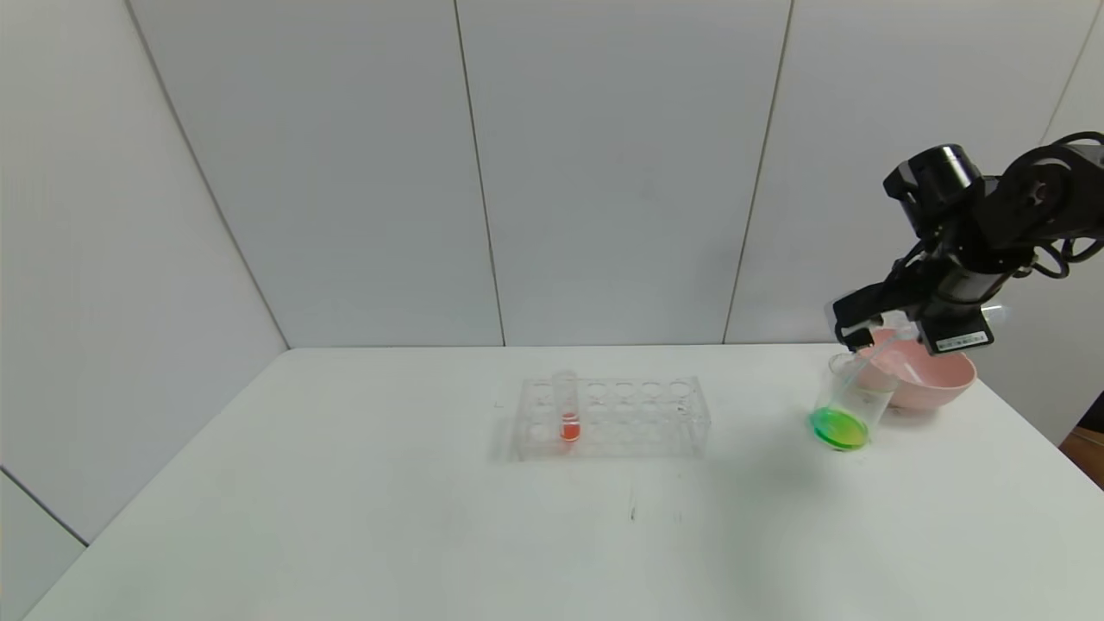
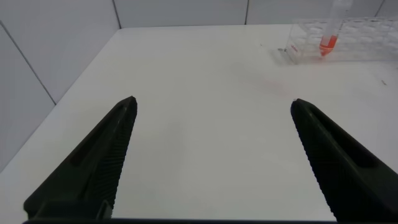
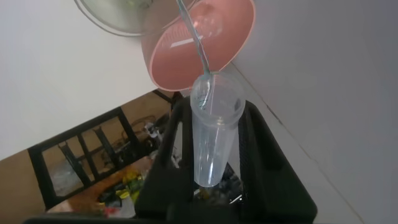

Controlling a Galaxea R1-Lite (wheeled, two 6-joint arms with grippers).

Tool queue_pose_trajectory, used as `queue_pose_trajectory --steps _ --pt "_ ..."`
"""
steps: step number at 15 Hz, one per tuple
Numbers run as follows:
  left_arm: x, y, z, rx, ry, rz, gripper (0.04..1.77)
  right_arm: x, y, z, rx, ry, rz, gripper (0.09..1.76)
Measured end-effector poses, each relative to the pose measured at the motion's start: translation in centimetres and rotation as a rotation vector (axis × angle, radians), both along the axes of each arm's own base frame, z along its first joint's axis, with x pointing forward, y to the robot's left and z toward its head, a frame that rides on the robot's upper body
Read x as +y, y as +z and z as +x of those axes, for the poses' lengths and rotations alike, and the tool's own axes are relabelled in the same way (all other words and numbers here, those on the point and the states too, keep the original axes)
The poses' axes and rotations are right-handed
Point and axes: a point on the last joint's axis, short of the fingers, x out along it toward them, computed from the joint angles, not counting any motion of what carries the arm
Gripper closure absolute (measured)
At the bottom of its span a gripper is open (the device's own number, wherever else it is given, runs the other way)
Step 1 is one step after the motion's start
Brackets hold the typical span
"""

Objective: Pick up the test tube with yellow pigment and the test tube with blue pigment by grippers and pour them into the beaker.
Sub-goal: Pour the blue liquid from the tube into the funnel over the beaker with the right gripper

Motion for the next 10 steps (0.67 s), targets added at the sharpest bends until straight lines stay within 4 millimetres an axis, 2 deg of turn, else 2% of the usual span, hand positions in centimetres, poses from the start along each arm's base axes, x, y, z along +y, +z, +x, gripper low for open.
queue_pose_trajectory --steps 5,10 --pt "0.0 0.0 0.0 0.000 0.000 -0.001 0.05 1.8 0.6 -0.6 0.021 0.056 -0.123 1.37" --pt "0.0 0.0 0.0 0.000 0.000 0.000 0.05 2.5 0.9 -1.0 0.020 0.075 -0.120 1.37"
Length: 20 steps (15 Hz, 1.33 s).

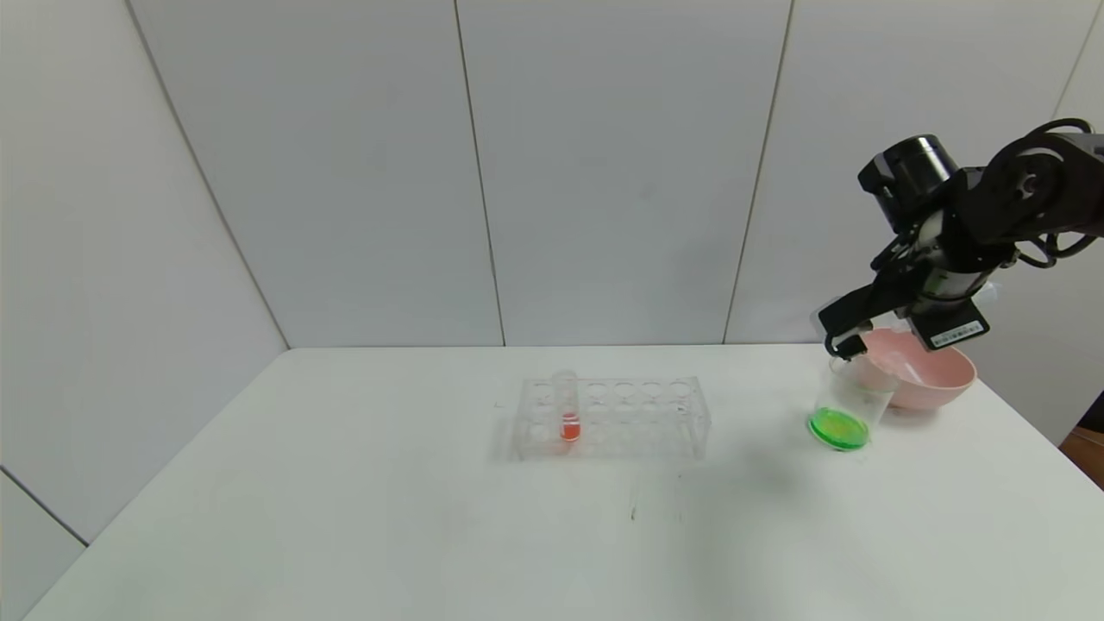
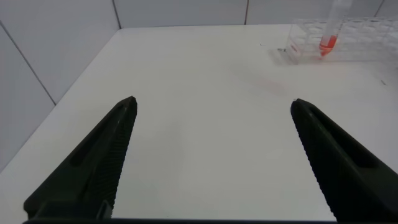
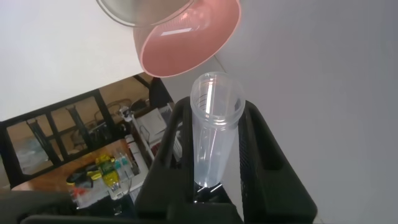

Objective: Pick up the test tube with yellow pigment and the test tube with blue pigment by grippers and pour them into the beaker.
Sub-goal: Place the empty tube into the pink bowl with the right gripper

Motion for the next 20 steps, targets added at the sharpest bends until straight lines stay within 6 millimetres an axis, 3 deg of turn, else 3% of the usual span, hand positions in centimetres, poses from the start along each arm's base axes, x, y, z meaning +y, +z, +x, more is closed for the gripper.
queue_pose_trajectory --steps 3,8,14,17,20 --pt "0.0 0.0 0.0 0.000 0.000 0.000 0.05 -0.5 0.2 0.0 -0.022 0.034 0.184 1.37" --pt "0.0 0.0 0.0 0.000 0.000 0.000 0.05 -2.7 1.0 1.0 -0.140 -0.051 0.884 1.37" --pt "0.0 0.0 0.0 0.000 0.000 0.000 0.05 -3.6 4.9 2.1 -0.466 -0.298 1.505 1.37" --pt "0.0 0.0 0.0 0.000 0.000 0.000 0.05 -4.5 5.1 1.5 -0.543 -0.386 1.656 1.37" --pt "0.0 0.0 0.0 0.000 0.000 0.000 0.05 -5.6 4.1 0.0 -0.610 -0.410 1.725 1.37"
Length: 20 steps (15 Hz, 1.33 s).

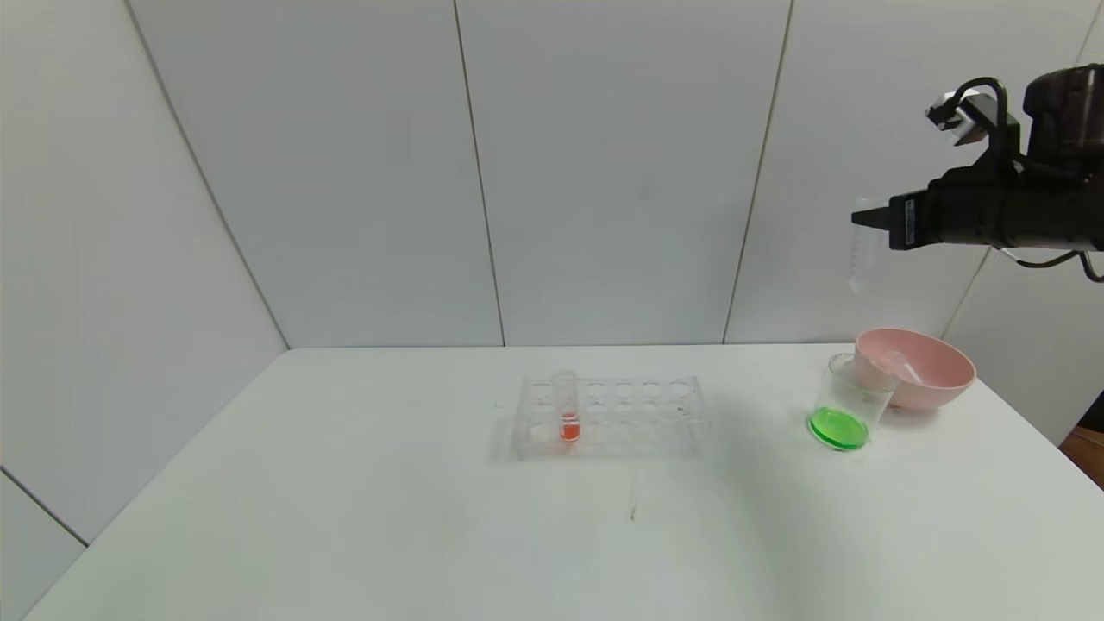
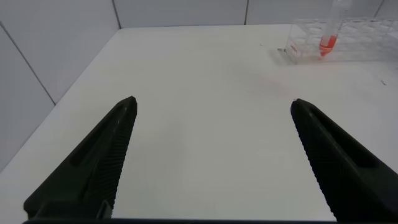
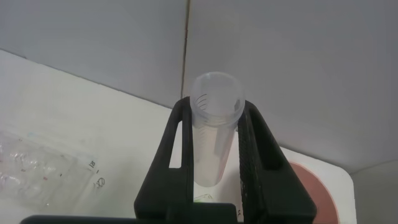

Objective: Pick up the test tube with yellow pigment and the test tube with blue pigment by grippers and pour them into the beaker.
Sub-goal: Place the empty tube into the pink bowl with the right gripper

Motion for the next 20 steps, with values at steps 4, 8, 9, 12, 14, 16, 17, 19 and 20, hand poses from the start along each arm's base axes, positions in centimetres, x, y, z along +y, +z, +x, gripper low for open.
queue_pose_trajectory --steps 4,8,9,12,14,16,17,19,20 --pt "0.0 0.0 0.0 0.000 0.000 0.000 0.05 -1.1 -3.1 -3.1 -0.123 -0.032 0.025 1.37" --pt "0.0 0.0 0.0 0.000 0.000 0.000 0.05 -2.3 -4.5 -6.4 -0.159 -0.078 0.073 1.37" --pt "0.0 0.0 0.0 0.000 0.000 0.000 0.05 -2.5 -4.5 -6.9 -0.157 -0.089 0.082 1.37" --pt "0.0 0.0 0.0 0.000 0.000 0.000 0.05 -3.6 -4.4 -7.2 -0.164 -0.126 0.090 1.37" --pt "0.0 0.0 0.0 0.000 0.000 0.000 0.05 -5.0 -4.9 -6.6 -0.159 -0.168 0.090 1.37" --pt "0.0 0.0 0.0 0.000 0.000 0.000 0.05 -6.8 -5.6 -5.4 -0.157 -0.214 0.089 1.37" --pt "0.0 0.0 0.0 0.000 0.000 0.000 0.05 -7.7 -6.2 -4.5 -0.154 -0.238 0.089 1.37" --pt "0.0 0.0 0.0 0.000 0.000 0.000 0.05 -9.5 -7.7 -2.7 -0.148 -0.278 0.094 1.37" --pt "0.0 0.0 0.0 0.000 0.000 0.000 0.05 -10.4 -8.6 -1.7 -0.141 -0.297 0.100 1.37"
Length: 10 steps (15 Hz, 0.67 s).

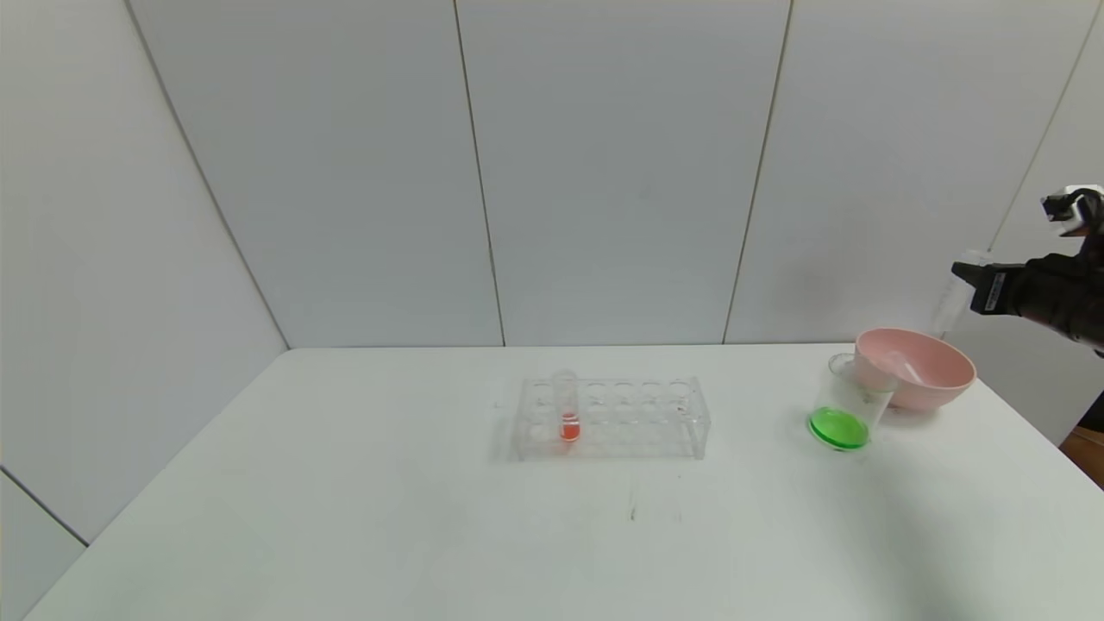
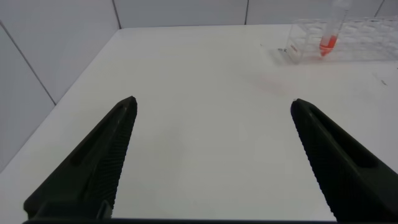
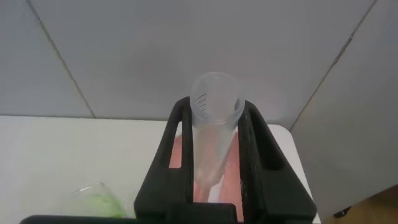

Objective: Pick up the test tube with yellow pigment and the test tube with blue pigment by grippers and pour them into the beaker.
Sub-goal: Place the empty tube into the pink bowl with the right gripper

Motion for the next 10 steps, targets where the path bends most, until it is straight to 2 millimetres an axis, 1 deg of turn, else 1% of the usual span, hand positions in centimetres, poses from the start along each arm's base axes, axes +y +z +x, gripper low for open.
queue_pose_trajectory --steps 3,5,8,10 --pt "0.0 0.0 0.0 0.000 0.000 0.000 0.05 -1.5 -2.8 2.0 0.045 -0.023 0.027 1.37" --pt "0.0 0.0 0.0 0.000 0.000 0.000 0.05 -1.9 -4.5 2.9 0.078 -0.023 0.041 1.37" --pt "0.0 0.0 0.0 0.000 0.000 -0.001 0.05 -2.3 -6.2 3.9 0.108 -0.020 0.051 1.37" --pt "0.0 0.0 0.0 0.000 0.000 -0.001 0.05 -2.4 -7.0 4.2 0.122 -0.017 0.056 1.11"
